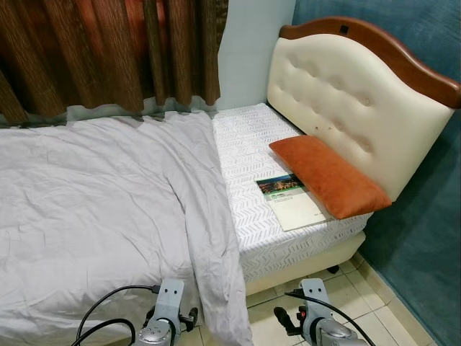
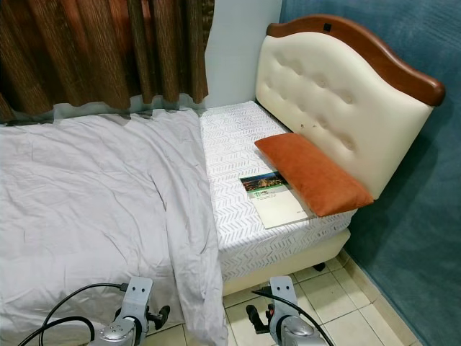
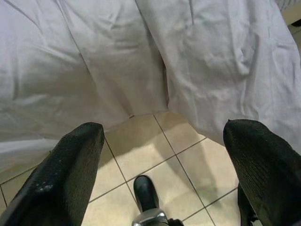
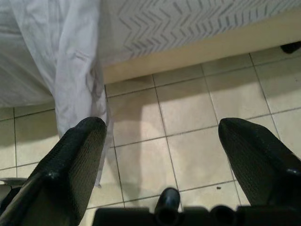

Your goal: Clean up the room

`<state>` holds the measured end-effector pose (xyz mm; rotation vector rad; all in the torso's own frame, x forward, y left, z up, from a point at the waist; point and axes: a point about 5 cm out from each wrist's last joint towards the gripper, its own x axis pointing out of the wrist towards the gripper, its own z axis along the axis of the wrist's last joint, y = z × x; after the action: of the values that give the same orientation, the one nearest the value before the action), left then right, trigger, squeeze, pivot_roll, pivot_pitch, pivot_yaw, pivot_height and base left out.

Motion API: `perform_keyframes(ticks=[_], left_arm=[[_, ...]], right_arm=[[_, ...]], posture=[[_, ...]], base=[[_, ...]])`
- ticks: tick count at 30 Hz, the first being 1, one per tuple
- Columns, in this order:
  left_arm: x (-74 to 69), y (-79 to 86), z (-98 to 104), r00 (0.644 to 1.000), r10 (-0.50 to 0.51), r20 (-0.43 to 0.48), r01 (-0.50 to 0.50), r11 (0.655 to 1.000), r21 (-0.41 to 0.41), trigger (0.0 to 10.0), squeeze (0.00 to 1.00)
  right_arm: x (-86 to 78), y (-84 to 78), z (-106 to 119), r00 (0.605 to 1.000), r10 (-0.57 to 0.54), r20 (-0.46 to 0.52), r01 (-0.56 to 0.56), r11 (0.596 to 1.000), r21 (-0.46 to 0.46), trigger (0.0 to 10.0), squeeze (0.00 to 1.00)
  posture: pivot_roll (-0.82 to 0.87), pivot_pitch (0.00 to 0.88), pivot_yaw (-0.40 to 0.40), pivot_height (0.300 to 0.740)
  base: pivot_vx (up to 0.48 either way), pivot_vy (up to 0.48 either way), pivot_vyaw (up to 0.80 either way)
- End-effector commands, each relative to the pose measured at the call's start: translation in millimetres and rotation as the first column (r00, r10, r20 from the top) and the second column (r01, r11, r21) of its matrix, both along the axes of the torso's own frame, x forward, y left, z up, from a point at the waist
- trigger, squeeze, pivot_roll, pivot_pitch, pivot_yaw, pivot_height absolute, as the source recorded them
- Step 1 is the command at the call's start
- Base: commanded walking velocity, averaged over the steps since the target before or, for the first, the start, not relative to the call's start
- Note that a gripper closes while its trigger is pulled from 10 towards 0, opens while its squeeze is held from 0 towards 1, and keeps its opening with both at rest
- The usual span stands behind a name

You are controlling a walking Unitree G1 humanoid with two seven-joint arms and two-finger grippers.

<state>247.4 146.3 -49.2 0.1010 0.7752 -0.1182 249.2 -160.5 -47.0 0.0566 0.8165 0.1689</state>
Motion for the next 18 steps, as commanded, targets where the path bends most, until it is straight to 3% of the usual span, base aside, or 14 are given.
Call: perform_keyframes(ticks=[1,18], left_arm=[[13.6,1.4,9.1,0.996,0.088,0.012,-0.088,0.995,-0.044,10.0,1.0],[11.8,1.8,7.7,0.997,0.083,0.005,-0.082,0.996,-0.038,10.0,1.0]], right_arm=[[-10.3,-3.0,-7.7,0.998,-0.025,-0.057,0.025,1.0,-0.001,10.0,0.0],[-13.8,-3.5,-10.1,0.997,-0.028,-0.076,0.028,1.0,0.0,10.0,0.0]], posture=[[0.03,0.0,-0.063,0.74],[0.04,0.0,-0.062,0.74]], base=[[0.0,0.0,0.0],[0.0,0.0,0.0]])
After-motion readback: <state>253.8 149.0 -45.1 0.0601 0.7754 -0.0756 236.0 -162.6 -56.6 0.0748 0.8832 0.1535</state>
